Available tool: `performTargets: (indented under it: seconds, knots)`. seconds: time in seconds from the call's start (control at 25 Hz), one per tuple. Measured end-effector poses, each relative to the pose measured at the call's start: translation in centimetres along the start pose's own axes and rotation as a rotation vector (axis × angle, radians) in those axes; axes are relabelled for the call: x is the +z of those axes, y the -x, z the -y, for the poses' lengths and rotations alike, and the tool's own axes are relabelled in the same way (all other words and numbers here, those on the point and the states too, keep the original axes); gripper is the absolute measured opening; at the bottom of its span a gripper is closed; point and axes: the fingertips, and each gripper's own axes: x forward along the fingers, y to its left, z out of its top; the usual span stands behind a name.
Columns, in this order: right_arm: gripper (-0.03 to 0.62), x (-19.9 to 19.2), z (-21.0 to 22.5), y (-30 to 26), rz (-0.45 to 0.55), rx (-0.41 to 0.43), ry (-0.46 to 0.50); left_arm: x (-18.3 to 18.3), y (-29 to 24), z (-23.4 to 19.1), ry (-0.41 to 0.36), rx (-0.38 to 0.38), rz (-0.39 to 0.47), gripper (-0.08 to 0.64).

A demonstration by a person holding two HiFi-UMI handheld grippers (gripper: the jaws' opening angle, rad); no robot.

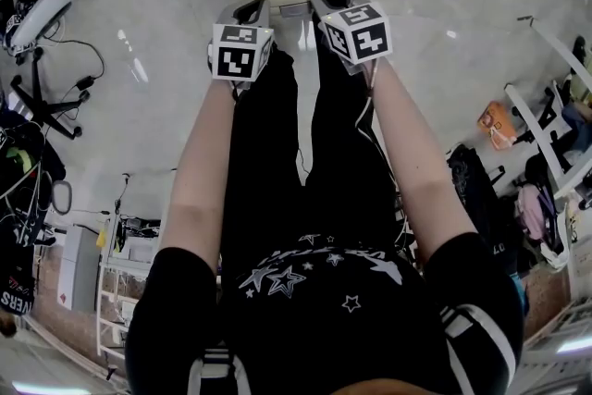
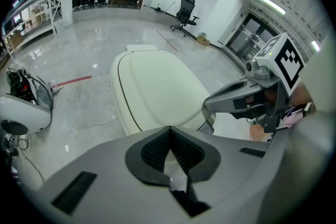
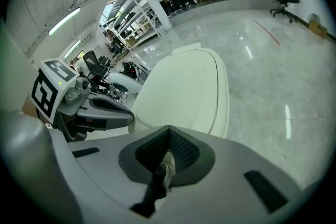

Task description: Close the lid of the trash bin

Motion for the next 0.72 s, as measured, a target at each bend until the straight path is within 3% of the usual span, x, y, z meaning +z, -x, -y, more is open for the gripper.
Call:
performTargets:
  seconds: [0.32,0.72]
  knots:
    - [-0.005,3.2,-1.1,1.9,0.065,0.0,-0.013,1.2,2.7,-0.3,0.016,0.011,0.049,0.011]
    - [-0.005,6.7,-5.5,8.1,0.197,-0.043,-0.048,5.6,11.5,1.5,-0.033,-0.018,0.206,0.011]
